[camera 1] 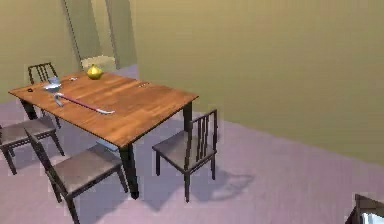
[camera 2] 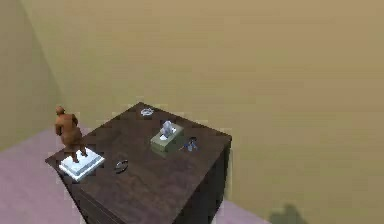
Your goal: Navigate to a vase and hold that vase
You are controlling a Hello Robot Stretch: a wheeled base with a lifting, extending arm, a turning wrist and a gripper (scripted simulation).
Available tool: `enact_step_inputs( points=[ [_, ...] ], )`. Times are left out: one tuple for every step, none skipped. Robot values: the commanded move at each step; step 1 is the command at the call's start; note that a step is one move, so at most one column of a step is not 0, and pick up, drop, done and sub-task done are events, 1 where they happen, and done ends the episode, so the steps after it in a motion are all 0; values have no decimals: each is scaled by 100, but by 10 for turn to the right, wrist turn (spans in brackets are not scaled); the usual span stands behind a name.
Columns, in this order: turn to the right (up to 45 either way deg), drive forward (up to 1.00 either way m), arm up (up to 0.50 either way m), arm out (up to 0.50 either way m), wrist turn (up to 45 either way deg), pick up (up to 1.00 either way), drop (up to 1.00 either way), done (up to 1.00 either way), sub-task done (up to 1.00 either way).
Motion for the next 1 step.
enact_step_inputs(
  points=[
    [-270, 0, 0, 0, 0, 0, 0, 0, 0]
  ],
)
